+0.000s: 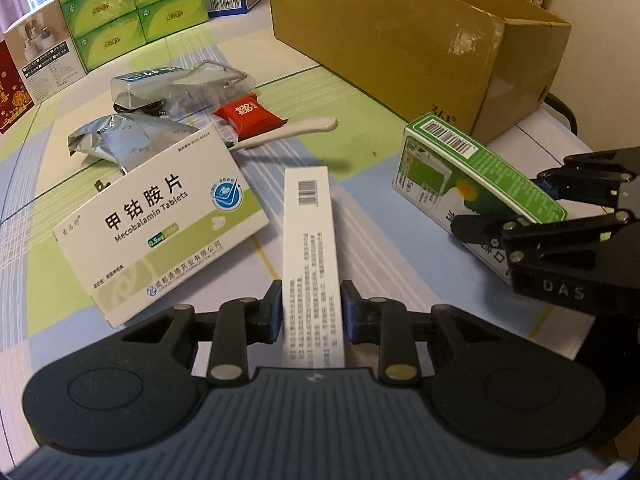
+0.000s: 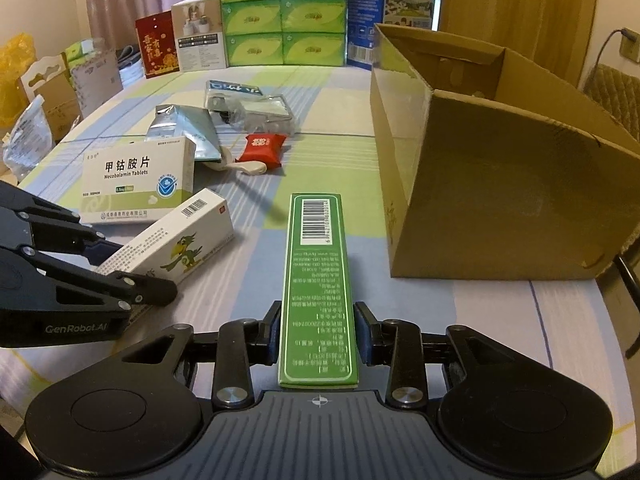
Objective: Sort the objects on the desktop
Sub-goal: 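Carry the white box and green box toward the cardboard box with both tools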
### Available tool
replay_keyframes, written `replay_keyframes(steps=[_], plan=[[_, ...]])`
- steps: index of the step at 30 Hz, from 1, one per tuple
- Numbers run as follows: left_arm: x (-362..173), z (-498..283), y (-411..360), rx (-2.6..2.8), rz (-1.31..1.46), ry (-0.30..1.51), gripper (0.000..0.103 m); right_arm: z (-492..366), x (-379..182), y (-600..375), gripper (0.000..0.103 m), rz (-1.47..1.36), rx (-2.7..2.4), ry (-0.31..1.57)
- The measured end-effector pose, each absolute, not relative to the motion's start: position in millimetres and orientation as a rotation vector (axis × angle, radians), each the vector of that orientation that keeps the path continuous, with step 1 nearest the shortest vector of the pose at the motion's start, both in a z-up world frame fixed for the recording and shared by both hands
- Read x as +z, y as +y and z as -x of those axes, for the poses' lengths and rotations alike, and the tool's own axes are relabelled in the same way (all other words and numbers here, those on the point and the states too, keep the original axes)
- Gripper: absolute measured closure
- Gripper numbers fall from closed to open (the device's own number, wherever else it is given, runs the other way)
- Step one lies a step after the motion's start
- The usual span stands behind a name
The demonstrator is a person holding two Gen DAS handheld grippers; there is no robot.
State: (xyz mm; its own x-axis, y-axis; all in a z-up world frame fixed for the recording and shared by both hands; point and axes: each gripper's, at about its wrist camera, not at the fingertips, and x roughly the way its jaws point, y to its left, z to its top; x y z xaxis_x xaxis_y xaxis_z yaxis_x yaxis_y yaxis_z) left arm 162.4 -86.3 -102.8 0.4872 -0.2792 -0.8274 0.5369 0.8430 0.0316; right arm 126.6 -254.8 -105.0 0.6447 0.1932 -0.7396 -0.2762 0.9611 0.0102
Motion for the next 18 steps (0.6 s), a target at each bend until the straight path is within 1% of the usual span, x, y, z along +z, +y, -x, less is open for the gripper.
replay_keyframes(steps=[2, 3, 12, 18], plan=[[-103, -164, -88, -0.499, -0.297, 0.943, 0.081, -129, -107, -254, 0.071, 0.110, 0.275, 0.832], [-103, -164, -88, -0.496, -0.292, 0.945, 0.081, -130, -107, -254, 0.075, 0.109, 0.275, 0.831], [-101, -150, -85, -0.461, -0.241, 0.959, 0.082, -119, -96, -258, 0.076, 0.100, 0.275, 0.810], [-88, -134, -83, -0.447, -0.218, 0.951, 0.082, -105, -79, -258, 0.076, 0.099, 0.280, 0.774]])
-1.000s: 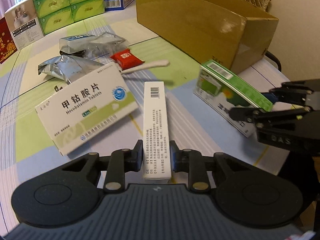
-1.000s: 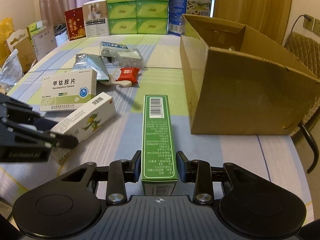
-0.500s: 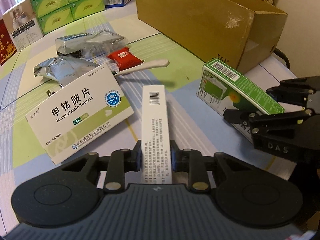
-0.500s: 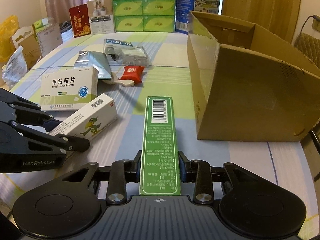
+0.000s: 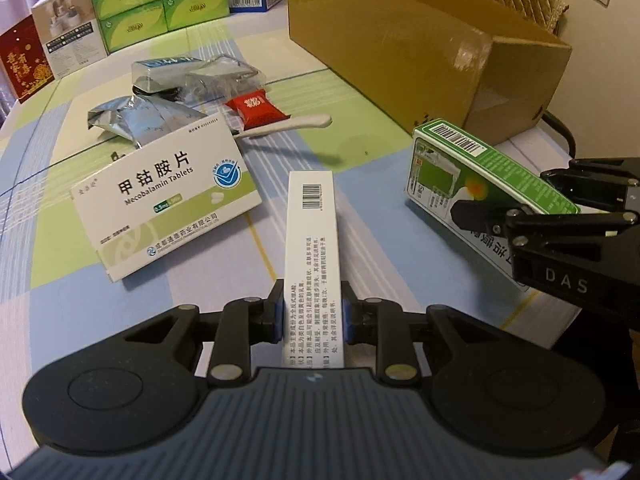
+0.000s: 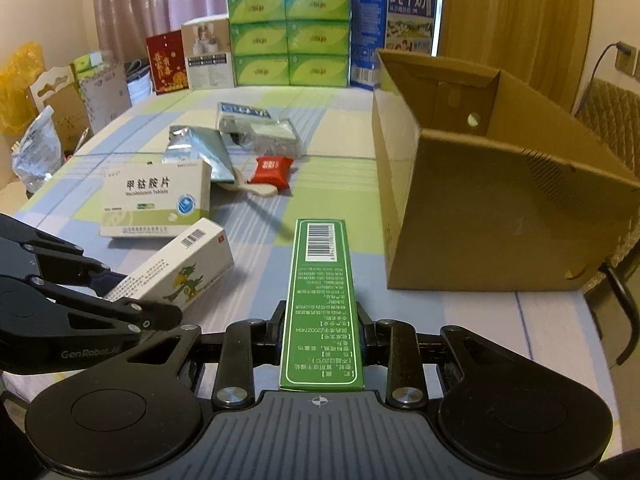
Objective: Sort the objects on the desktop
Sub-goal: 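Carry the white box and green box toward the cardboard box with both tools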
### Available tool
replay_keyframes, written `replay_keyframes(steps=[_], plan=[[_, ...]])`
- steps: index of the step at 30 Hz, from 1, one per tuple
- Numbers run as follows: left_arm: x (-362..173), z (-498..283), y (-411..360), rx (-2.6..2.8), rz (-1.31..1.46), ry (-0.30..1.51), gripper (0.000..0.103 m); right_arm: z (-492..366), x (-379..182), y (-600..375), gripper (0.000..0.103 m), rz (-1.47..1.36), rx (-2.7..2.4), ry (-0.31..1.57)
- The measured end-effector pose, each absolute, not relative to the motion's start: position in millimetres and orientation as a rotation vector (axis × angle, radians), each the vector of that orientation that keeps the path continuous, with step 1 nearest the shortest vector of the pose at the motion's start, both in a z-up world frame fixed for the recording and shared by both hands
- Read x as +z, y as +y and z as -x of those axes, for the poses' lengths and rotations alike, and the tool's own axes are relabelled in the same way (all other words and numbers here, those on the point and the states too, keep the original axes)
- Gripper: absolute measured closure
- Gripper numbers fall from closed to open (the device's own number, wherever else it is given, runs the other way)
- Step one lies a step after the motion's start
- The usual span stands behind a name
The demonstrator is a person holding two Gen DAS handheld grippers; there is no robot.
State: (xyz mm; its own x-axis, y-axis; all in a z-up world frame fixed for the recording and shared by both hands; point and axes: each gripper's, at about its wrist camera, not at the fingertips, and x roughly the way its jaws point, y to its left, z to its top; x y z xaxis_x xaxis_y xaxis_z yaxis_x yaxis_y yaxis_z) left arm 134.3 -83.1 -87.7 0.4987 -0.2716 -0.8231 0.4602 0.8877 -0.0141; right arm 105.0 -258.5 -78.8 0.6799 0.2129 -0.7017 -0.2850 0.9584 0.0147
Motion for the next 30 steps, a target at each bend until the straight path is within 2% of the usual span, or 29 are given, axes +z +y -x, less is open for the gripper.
replay_keyframes(steps=[12, 20, 24, 30], plan=[[-5, -127, -96, -0.453, -0.175, 0.817, 0.082, -85, -1, -271, 0.076, 0.061, 0.297, 0.611], [57, -161, -151, -0.527, -0.174, 0.736, 0.082, -114, 59, -316, 0.076, 0.064, 0.227, 0.496], [68, -191, -187, -0.560, -0.167, 0.737, 0.082, -148, 70, -348, 0.076, 0.072, 0.168, 0.490], [58, -240, -236, -0.584, -0.157, 0.767, 0.082, -201, 52, -388, 0.076, 0.061, 0.134, 0.545]])
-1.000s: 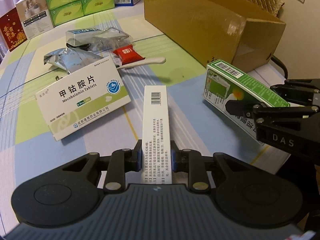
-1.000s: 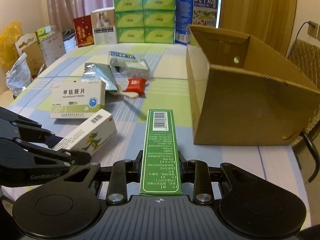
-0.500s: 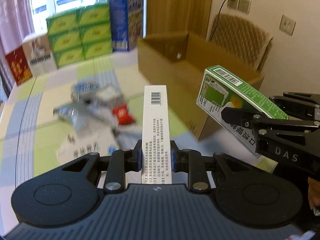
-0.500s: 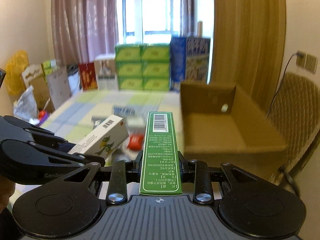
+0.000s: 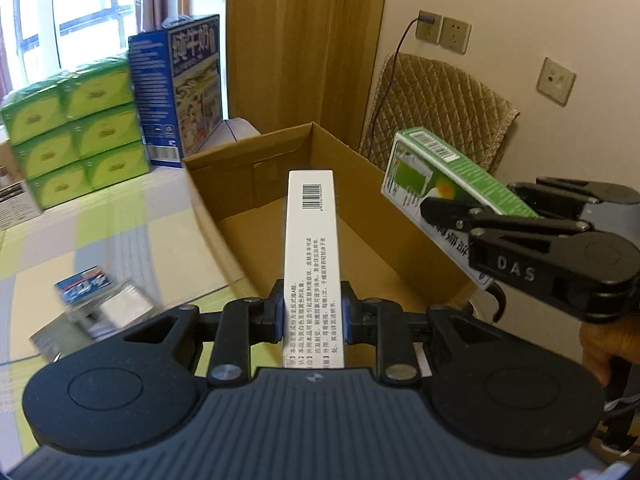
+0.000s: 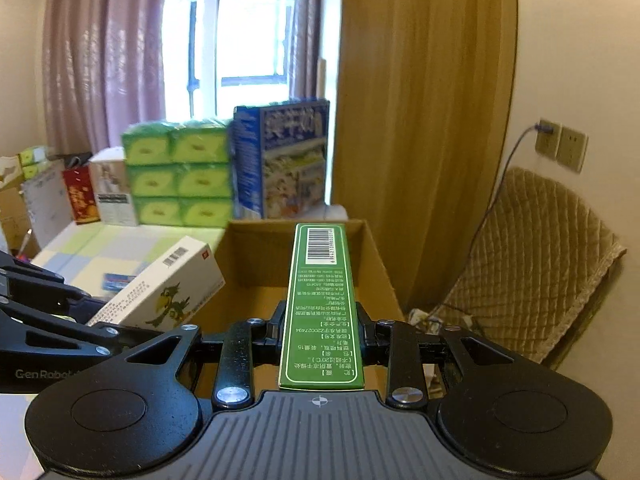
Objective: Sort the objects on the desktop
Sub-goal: 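Carry the white box and green box toward the cardboard box with both tools, then open both tools to drop the boxes into the cardboard box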
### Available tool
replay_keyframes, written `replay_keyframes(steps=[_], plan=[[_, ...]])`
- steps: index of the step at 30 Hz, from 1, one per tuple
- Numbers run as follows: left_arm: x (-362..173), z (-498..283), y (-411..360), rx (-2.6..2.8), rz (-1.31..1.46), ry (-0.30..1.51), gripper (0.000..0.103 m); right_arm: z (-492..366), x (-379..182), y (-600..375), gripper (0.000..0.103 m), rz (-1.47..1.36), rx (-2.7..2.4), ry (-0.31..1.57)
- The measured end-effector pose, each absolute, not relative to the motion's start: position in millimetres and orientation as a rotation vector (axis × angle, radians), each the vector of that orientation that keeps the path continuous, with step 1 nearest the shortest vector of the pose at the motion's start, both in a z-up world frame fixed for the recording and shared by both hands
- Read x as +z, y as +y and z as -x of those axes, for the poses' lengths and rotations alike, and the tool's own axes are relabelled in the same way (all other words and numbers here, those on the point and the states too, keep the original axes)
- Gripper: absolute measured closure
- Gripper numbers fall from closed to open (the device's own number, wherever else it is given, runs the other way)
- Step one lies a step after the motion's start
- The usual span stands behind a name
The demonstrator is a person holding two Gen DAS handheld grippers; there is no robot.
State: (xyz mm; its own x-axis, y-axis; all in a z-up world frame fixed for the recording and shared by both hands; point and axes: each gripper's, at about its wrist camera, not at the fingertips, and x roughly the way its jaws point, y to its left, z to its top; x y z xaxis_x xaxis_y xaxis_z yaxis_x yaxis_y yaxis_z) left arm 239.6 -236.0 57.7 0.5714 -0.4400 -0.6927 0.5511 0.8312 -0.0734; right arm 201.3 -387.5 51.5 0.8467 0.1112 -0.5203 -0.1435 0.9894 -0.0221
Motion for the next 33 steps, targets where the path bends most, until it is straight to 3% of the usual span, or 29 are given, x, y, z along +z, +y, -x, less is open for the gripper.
replay_keyframes(steps=[21, 24, 33], plan=[[-22, -306, -285, -0.631, -0.187, 0.872, 0.082, -279, -25, -415, 0.075, 0.080, 0.167, 0.753], [-23, -305, -288, -0.636, -0.204, 0.860, 0.072, -280, -29, -417, 0.075, 0.070, 0.165, 0.762], [-10, -298, -277, -0.609, -0.207, 0.813, 0.071, -282, -27, -416, 0.072, 0.047, 0.188, 0.741]])
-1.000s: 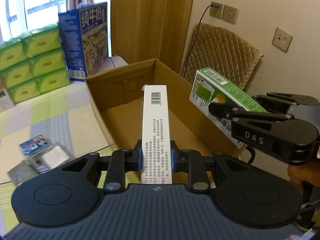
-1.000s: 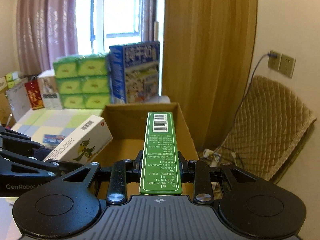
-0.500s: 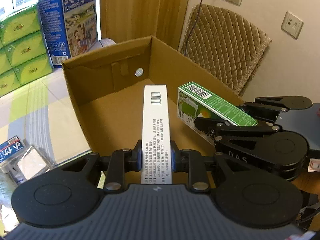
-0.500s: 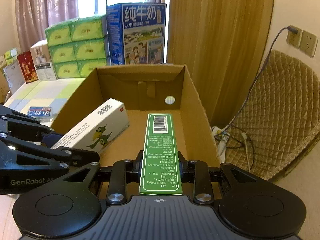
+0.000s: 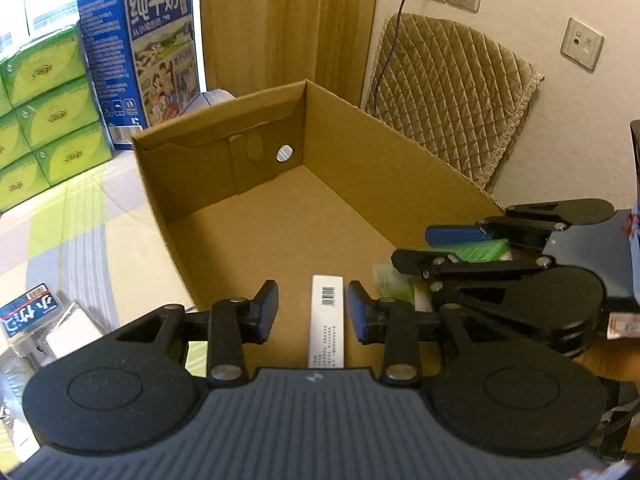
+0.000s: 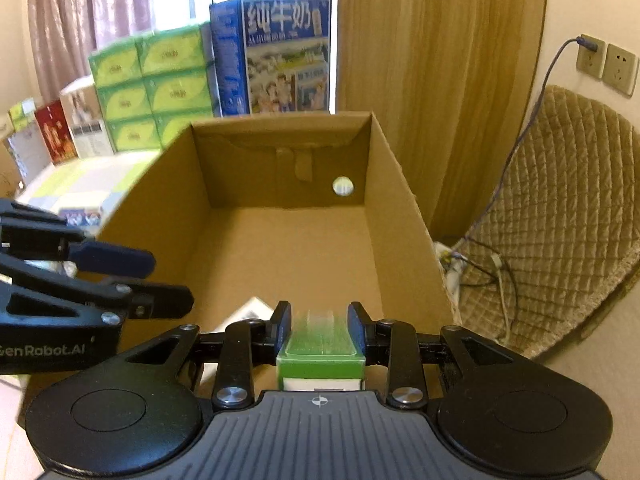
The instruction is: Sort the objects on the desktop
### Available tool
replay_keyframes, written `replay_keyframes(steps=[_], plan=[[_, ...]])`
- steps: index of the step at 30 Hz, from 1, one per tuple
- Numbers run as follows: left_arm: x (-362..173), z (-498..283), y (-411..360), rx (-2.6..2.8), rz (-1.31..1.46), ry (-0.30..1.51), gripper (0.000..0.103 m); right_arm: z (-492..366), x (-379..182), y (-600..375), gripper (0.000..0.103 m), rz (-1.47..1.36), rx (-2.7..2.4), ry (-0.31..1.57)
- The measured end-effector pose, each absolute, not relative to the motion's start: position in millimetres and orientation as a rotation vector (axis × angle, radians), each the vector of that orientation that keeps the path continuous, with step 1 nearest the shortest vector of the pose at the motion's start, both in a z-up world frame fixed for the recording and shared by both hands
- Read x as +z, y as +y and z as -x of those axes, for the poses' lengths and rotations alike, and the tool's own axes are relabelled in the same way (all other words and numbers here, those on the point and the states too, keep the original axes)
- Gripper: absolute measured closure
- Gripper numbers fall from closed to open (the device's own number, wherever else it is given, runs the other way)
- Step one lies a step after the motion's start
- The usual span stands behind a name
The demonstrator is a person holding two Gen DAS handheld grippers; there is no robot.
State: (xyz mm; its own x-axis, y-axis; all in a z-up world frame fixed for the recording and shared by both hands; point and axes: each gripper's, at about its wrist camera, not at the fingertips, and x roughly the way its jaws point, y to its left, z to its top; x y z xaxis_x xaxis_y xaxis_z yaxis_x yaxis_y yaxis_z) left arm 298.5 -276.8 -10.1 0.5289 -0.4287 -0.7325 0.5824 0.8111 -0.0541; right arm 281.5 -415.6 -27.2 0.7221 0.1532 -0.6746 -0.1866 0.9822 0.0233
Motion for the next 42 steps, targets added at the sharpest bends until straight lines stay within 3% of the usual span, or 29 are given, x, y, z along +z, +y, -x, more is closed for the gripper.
replay_keyframes(steps=[2, 3, 10, 24, 33, 42], plan=[[-5, -296, -271, -0.600, -0.204, 0.803, 0.071, -279, -22, -417, 0.056, 0.031, 0.186, 0.712], [-2, -294, -268, -0.596, -0.202, 0.798, 0.071, -277, -19, -417, 0.054, 0.026, 0.182, 0.700], [23, -275, -242, -0.569, -0.179, 0.760, 0.070, -257, 8, -414, 0.051, 0.022, 0.177, 0.647], [66, -213, -123, -0.431, -0.126, 0.724, 0.062, -173, 73, -347, 0.024, 0.014, 0.282, 0.525], [71, -168, -28, -0.288, -0.122, 0.714, 0.051, -131, 74, -279, 0.015, 0.044, 0.407, 0.509], [43, -134, 21, -0.255, -0.177, 0.733, 0.033, -119, 42, -233, 0.015, 0.124, 0.490, 0.558]])
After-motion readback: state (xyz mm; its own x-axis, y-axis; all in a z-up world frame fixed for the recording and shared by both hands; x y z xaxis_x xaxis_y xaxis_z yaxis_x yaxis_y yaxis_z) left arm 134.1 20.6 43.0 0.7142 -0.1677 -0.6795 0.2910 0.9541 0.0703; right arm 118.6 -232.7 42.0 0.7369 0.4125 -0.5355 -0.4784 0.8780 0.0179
